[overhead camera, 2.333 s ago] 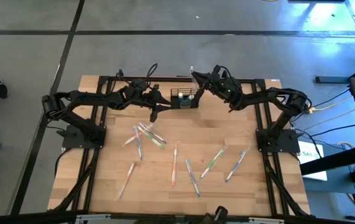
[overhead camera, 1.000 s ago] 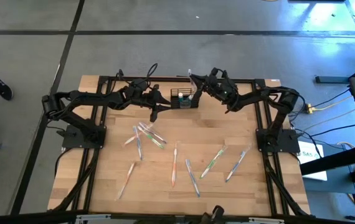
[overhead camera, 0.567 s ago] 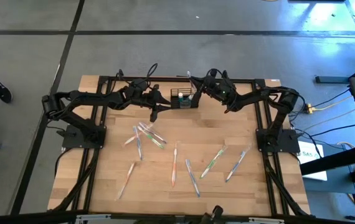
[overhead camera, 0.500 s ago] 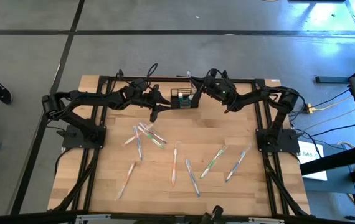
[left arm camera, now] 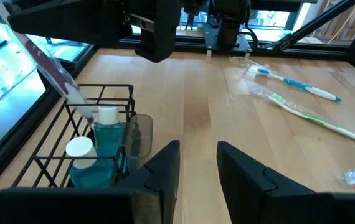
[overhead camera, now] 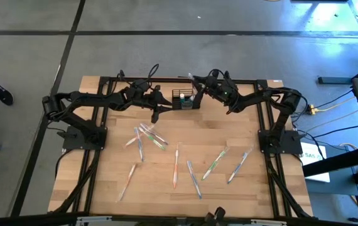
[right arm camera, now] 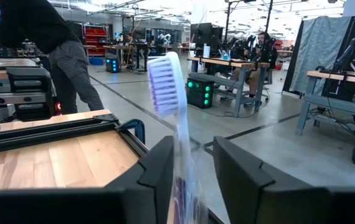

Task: Pick & Place toothbrushing station
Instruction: Put the right purple toothbrush in the right section of the wire organizer, then put the top blue toothbrush in the left section of the wire organizer

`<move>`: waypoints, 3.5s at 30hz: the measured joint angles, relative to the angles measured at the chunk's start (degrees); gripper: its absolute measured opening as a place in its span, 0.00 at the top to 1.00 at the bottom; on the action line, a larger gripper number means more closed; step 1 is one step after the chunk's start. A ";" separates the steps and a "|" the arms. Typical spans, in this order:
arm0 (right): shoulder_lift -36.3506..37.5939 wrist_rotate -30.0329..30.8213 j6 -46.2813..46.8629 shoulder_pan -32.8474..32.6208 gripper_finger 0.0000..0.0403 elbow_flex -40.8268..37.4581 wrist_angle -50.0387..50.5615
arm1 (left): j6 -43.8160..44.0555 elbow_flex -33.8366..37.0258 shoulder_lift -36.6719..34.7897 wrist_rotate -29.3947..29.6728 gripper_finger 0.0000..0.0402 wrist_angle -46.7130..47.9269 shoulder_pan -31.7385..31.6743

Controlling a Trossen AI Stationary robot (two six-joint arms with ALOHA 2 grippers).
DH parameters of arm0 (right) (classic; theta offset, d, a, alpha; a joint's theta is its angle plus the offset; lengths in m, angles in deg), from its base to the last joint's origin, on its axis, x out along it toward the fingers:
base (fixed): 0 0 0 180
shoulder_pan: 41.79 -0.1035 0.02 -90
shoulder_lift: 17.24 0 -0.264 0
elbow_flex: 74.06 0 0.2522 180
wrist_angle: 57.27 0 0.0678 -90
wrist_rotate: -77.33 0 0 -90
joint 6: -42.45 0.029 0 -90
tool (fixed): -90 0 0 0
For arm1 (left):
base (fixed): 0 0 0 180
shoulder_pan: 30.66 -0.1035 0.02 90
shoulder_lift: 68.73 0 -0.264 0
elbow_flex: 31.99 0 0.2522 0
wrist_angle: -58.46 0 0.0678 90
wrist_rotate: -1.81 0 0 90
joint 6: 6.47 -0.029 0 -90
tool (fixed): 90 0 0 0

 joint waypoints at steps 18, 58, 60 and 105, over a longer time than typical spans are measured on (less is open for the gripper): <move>0.00 4.52 1.94 -0.03 0.66 0.00 1.67 | 0.00 0.02 0.00 0.00 0.75 0.46 0.00; 30.29 4.07 -1.20 -2.39 0.59 0.00 41.46 | -1.97 0.03 0.00 0.02 0.67 5.15 5.15; 31.52 4.07 -1.07 -2.51 0.59 0.00 43.07 | -1.97 0.04 0.00 0.13 0.65 5.94 6.01; 37.38 4.07 -4.04 -2.47 0.59 -0.02 38.44 | 42.64 -18.56 -0.02 34.41 0.43 65.63 15.03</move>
